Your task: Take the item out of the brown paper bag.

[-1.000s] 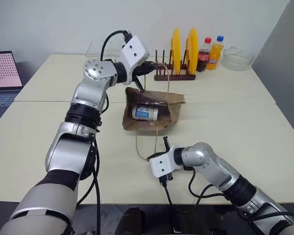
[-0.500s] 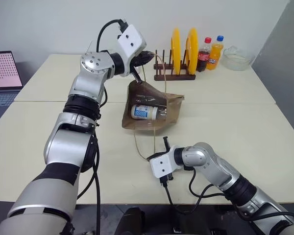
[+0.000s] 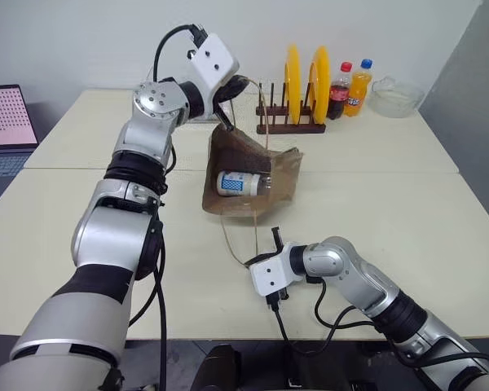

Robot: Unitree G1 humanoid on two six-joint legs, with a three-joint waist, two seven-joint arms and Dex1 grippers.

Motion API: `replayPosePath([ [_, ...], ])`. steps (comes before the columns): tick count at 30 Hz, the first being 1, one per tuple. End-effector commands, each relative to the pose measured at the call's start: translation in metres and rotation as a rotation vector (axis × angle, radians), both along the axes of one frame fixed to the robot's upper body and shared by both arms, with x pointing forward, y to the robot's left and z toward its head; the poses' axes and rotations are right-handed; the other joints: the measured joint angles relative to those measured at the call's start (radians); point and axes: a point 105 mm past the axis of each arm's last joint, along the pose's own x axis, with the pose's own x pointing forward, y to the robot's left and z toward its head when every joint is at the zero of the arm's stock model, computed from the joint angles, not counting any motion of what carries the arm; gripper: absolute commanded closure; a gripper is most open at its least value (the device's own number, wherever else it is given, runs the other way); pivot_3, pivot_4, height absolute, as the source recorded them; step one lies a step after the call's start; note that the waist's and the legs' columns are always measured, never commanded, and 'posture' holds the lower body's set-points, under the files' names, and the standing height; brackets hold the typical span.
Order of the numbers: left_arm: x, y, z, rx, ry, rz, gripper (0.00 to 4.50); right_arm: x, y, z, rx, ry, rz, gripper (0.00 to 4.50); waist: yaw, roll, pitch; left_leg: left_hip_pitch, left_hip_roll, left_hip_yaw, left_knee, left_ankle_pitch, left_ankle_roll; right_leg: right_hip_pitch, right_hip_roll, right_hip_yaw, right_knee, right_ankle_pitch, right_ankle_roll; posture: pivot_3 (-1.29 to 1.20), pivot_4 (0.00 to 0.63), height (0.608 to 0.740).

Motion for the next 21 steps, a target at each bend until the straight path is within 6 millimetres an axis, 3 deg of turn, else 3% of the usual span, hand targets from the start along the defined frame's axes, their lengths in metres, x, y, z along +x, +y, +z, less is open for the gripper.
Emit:
replayPosePath([
  [1,-0.007,-0.001,0.046,-0.062,-0.146,0.005,4.5,-0.013,-0.021,-0.044,-0.163,0.127,-0.01,4.48,0.0,0.0,0.0,0.0,0.0,0.0,0.0,0.0,0.0,0.0,0.0,0.0,0.0,0.0,0.0,0.0,0.15,0.74],
  [13,-0.005,0.002,0.054,-0.083,-0.185,0.04,4.5,-0.013,-0.022,-0.045,-0.164,0.13,-0.013,4.48,0.0,0.0,0.0,0.0,0.0,0.0,0.0,0.0,0.0,0.0,0.0,0.0,0.0,0.0,0.0,0.0,0.15,0.74],
  [21,-0.01,-0.01,0.045,-0.063,-0.154,-0.042,4.5,-0.005,-0.022,-0.043,-0.135,0.112,-0.054,4.48,0.0,0.0,0.0,0.0,0.0,0.0,0.0,0.0,-0.001,0.0,0.0,0.0,0.0,0.0,0.0,0.0,0.15,0.74],
])
